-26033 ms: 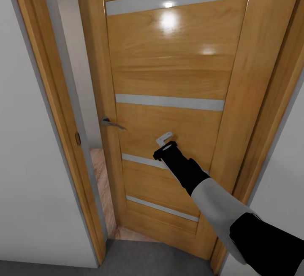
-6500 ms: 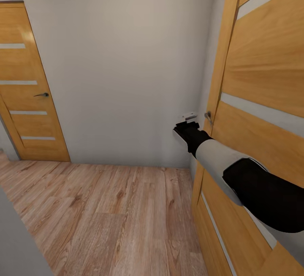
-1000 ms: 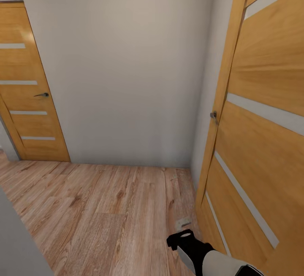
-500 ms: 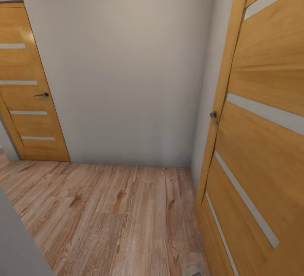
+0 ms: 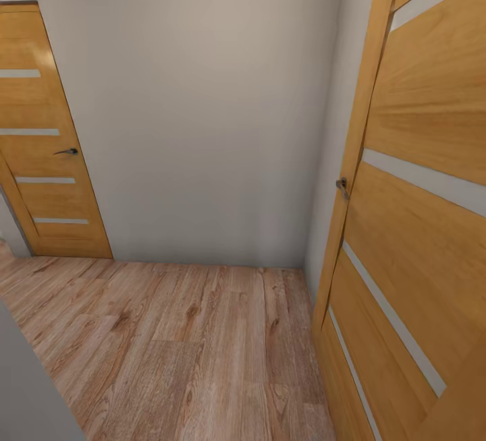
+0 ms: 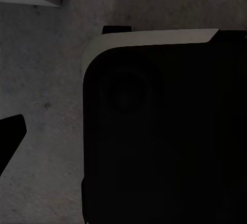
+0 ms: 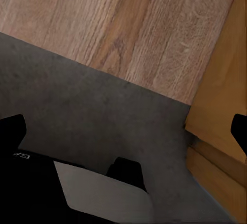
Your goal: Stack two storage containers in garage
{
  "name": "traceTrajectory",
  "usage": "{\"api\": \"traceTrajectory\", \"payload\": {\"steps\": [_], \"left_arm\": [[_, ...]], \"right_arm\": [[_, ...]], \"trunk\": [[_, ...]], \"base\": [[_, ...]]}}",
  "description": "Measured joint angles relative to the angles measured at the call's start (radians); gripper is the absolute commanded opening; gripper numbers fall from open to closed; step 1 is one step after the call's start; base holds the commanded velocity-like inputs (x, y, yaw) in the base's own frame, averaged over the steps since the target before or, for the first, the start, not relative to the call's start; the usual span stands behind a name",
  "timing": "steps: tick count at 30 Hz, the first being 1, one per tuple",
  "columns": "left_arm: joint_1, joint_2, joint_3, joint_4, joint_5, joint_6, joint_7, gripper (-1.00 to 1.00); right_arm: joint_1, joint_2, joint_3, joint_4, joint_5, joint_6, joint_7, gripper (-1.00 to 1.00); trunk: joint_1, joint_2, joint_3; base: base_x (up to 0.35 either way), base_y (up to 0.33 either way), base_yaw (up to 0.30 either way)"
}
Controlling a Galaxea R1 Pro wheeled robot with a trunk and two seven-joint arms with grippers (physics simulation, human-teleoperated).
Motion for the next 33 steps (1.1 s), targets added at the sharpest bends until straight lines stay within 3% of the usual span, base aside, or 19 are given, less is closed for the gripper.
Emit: {"api": "traceTrajectory", "payload": {"steps": [15, 20, 33], "left_arm": [[0.0, 0.0, 0.0, 0.0, 0.001, 0.0, 0.0, 1.0], [0.0, 0.0, 0.0, 0.0, 0.001, 0.0, 0.0, 1.0], [0.0, 0.0, -0.001, 0.0, 0.001, 0.0, 0.0, 1.0]], "right_arm": [[0.055, -0.077, -0.001, 0.001, -0.005, -0.022, 0.066, 1.0], [0.103, -0.101, 0.0, 0.001, -0.006, -0.037, 0.128, 1.0], [0.139, -0.114, -0.001, 0.001, -0.024, -0.071, 0.197, 1.0]], "trunk": [[0.0, 0.0, 0.0], [0.0, 0.0, 0.0], [0.0, 0.0, 0.0]], "base": [[0.0, 0.0, 0.0], [0.0, 0.0, 0.0], [0.0, 0.0, 0.0]]}}
